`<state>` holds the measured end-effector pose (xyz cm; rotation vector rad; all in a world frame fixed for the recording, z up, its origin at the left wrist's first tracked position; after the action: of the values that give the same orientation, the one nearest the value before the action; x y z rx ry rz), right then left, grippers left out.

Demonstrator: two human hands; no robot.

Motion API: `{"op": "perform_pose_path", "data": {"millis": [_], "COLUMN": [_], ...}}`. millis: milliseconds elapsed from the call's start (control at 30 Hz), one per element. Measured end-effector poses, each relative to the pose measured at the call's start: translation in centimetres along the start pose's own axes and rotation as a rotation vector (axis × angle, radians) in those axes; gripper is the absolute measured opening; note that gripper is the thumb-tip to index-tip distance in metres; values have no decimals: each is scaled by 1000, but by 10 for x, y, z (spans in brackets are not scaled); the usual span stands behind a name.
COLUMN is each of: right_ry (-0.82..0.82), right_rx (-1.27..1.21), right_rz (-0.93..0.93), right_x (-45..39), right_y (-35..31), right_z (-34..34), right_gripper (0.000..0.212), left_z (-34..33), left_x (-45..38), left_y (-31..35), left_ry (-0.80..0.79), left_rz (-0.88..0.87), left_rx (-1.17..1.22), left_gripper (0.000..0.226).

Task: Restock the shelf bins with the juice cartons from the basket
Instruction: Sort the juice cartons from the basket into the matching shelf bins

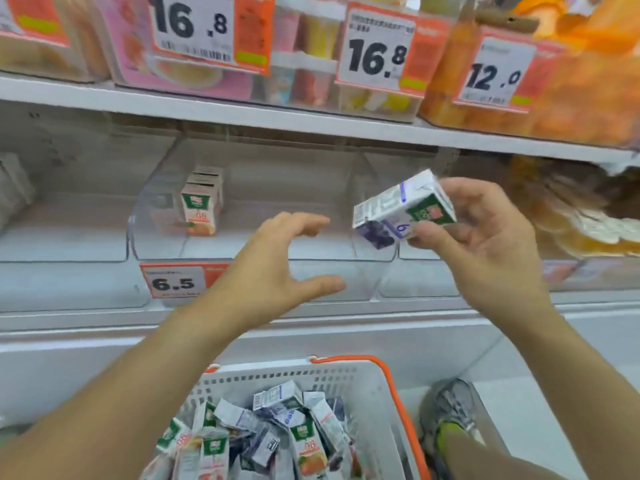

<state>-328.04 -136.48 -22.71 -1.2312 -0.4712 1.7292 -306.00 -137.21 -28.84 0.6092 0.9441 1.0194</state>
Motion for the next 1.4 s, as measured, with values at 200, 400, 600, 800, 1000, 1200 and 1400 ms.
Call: {"op": "perform_pose_path", "data": {"millis": [200, 400, 600, 800, 1000, 1200, 1400], "right_ry": [57, -238, -395, -424, -61, -58, -804], "right_rx": [382, 653, 771, 784, 753, 414, 590], "right_rz": [-157, -250, -283, -296, -172, -225, -291], "right_x": [-66, -133, -157, -140, -92, 30, 162], "right_y": [79, 139, 171, 179, 105, 72, 136], "right_z": [46, -21, -75, -70, 1, 15, -98], "right_gripper": [40, 41, 42, 54, 21, 12, 11], "left_z": [-22, -17, -15, -16, -11, -36, -142], "left_x": [-21, -22, -13, -14, -9, 13, 70], "left_y": [-18, -26, -29, -27, -17, 13, -77], "left_ry": [47, 83, 79, 84, 143, 152, -490], "left_rz": [-93, -91, -122, -132, -196, -287, 176], "left_rx": [-272, -287, -263, -243, -207, -1, -215], "left_gripper": [37, 16, 22, 20, 16, 5, 11]}}
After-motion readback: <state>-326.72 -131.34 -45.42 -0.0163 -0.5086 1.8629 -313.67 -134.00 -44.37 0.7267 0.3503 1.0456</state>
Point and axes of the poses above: each hand's wrist, its own x-axis away from the middle knuckle, its own z-axis out of the back of the hand, y = z × x, the point moved 9 cm from there along -x, towards the middle knuckle, and after that the axes turned 11 degrees about x, right-handed, at the moved point
